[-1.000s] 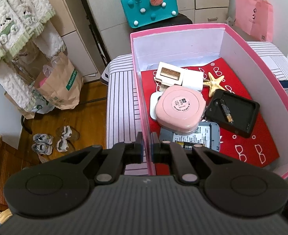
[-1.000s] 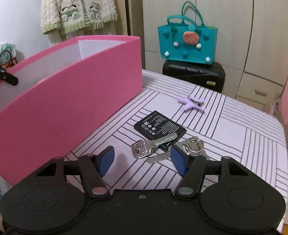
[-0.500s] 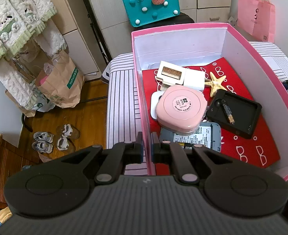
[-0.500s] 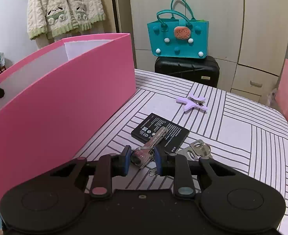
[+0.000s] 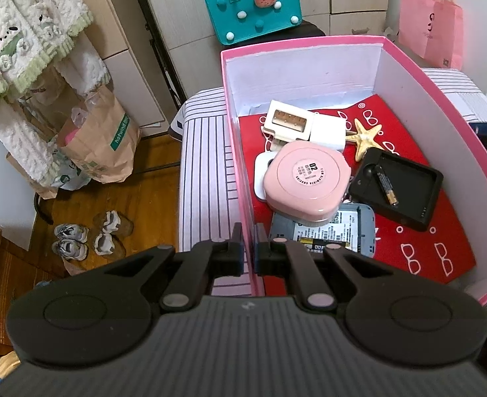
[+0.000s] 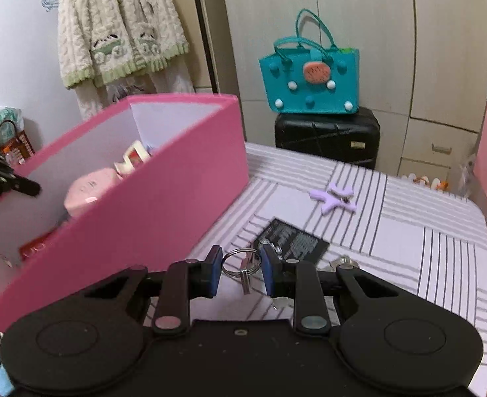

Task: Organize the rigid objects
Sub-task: 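Carry the keys into the box and release beside the black case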

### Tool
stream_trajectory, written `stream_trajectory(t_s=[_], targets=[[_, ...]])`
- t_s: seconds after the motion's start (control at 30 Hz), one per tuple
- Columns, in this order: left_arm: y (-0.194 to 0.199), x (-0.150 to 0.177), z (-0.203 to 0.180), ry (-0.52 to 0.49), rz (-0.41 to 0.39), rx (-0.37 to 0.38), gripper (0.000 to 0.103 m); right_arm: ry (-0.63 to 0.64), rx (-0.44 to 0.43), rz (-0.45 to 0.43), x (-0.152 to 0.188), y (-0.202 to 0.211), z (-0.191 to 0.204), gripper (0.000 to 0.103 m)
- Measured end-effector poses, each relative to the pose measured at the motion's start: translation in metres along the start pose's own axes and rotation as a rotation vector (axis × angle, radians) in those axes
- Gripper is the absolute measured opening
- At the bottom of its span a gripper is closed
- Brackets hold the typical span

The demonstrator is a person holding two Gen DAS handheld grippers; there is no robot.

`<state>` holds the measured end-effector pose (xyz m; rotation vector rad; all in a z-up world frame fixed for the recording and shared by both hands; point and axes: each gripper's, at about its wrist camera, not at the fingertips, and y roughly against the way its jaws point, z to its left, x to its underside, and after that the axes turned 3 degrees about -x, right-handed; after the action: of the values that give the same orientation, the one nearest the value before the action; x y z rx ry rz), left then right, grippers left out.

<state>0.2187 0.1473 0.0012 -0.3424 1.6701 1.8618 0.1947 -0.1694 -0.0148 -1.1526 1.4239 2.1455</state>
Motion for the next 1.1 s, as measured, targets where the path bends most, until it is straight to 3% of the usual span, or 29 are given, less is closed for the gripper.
stream_trajectory(t_s=[0.33, 0.6, 0.87, 1.1], targets=[[0.007, 0.000, 0.001, -0.012, -0.005, 0.013, 0.004, 0.023, -0.064, -0.088, -0.044, 0.038, 0.025, 0.029], [0.014, -0.003, 0.005, -0.018, 0.002, 0.037, 0.004, 0.081, -0.198, -0.116, -0.078, 0.050, 0.061, 0.029], [0.016, -0.002, 0.005, -0.021, -0.001, 0.041, 0.004, 0.115, -0.355, -0.013, -0.079, 0.024, 0.093, 0.029], [0.016, -0.002, 0.005, -0.020, -0.003, 0.042, 0.004, 0.123, -0.431, 0.126, -0.061, -0.013, 0.111, 0.029]])
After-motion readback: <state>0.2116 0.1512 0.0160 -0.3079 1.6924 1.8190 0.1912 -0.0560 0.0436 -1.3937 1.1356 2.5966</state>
